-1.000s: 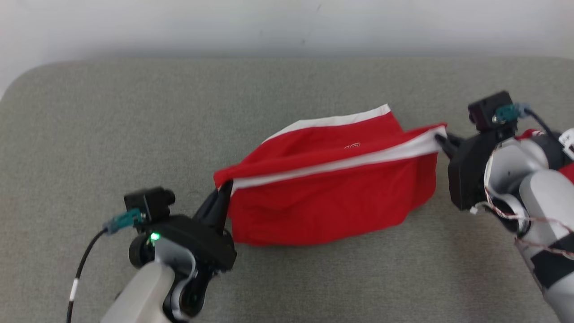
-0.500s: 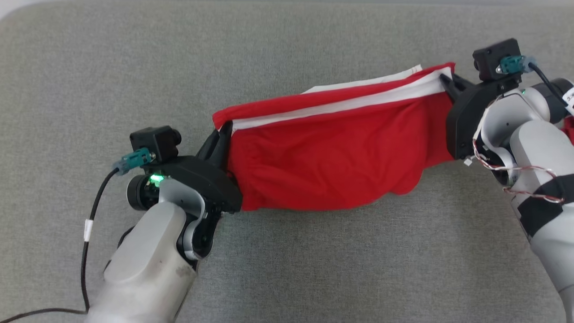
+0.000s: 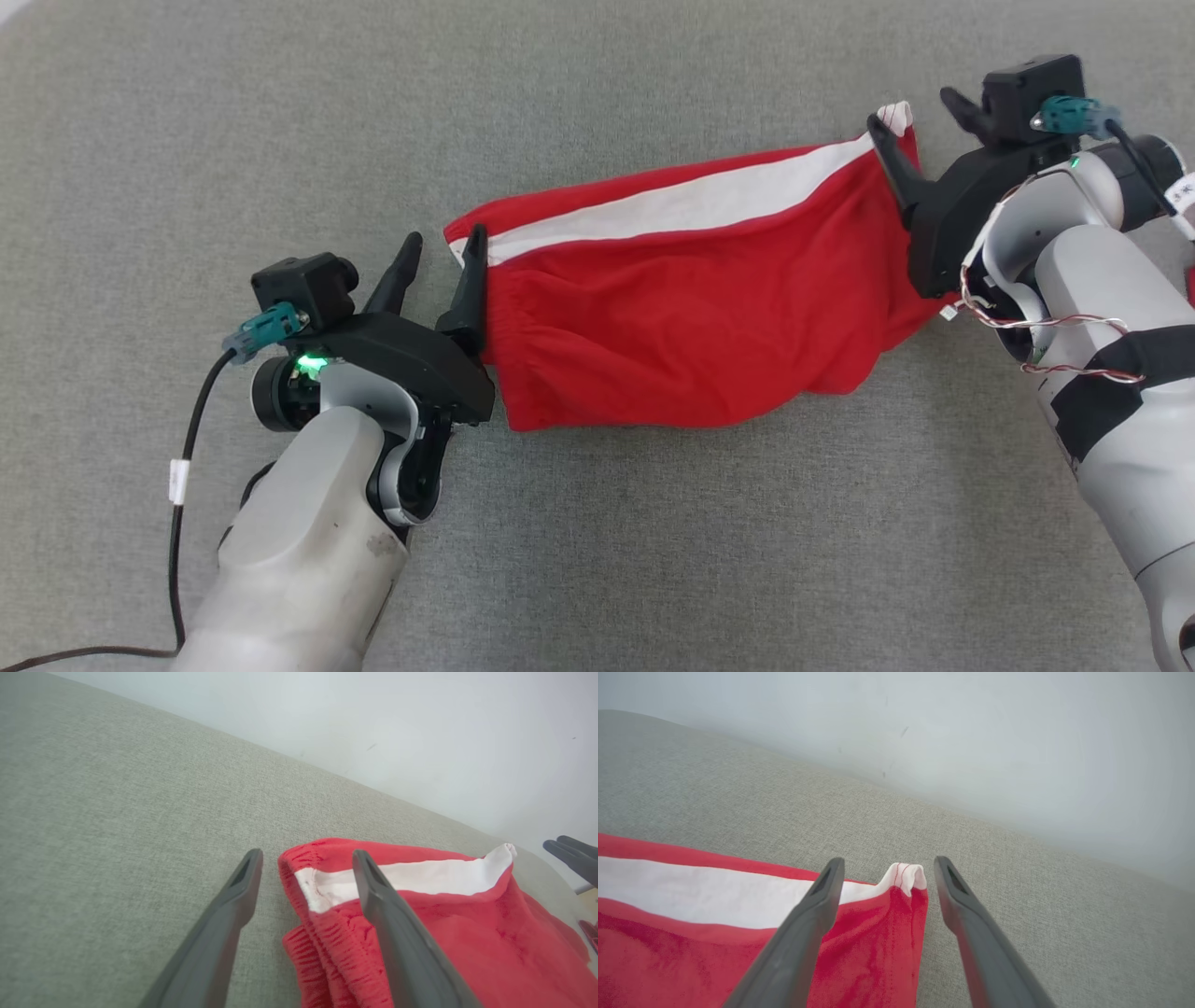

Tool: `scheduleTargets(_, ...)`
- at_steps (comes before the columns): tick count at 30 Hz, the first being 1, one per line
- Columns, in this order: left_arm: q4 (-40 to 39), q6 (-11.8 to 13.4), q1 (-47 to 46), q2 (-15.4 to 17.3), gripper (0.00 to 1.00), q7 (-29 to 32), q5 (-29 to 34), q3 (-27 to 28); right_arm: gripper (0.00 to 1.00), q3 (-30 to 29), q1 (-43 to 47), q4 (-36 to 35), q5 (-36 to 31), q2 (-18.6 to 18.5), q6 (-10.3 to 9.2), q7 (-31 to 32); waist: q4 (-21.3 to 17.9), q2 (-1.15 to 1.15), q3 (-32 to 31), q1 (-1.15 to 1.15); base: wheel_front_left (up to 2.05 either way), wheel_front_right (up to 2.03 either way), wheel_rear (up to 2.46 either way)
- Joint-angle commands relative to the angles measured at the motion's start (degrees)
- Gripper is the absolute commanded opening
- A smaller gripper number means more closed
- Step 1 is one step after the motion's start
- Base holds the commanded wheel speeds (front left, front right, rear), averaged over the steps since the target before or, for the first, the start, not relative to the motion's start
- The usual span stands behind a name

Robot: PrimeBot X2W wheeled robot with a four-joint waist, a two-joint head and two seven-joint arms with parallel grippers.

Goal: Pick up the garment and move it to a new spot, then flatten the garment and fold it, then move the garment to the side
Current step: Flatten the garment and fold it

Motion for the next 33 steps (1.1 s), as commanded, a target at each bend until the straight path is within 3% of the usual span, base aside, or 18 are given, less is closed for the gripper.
scheduleTargets(1, 0.2, 0.1, 0.3, 0.1, 1.00, -0.8, 0.0, 0.5, 1.00, -0.1, -0.7, 0.4, 0.5, -0.2, -0.18, -1.9, 0.1, -0.01, -1.4, 0.00, 0.00, 0.00, 0.00)
scheduleTargets(8, -2.9, 0.2, 4.1, 1.9, 1.00, -2.3, 4.0, 2.4, 1.00, -0.2, 1.6, 3.0, 4.0, -0.8, -0.18, -4.4, -0.1, -0.01, -5.5, 0.00, 0.00, 0.00, 0.00)
scheduleTargets(15, -17.9, -0.4, 15.4, 3.6, 1.00, -2.2, 16.1, 9.0, 1.00, -1.2, 6.2, 4.8, 9.3, -2.3, -0.18, -2.9, -0.1, -0.01, -8.5, 0.00, 0.00, 0.00, 0.00)
scheduleTargets(23, -28.9, -1.8, 30.1, 1.7, 1.00, -2.2, 25.6, 16.1, 1.00, -3.3, 9.6, 8.5, 10.7, -2.8, -0.18, -3.1, 1.2, -0.01, -8.4, 0.00, 0.00, 0.00, 0.00)
scheduleTargets(33, -31.9, -4.3, 38.7, -1.0, 1.00, -2.2, 29.5, 22.5, 1.00, -7.6, 8.0, 15.3, 11.5, -0.5, -0.18, -3.5, 4.7, -0.01, -7.4, 0.00, 0.00, 0.00, 0.00)
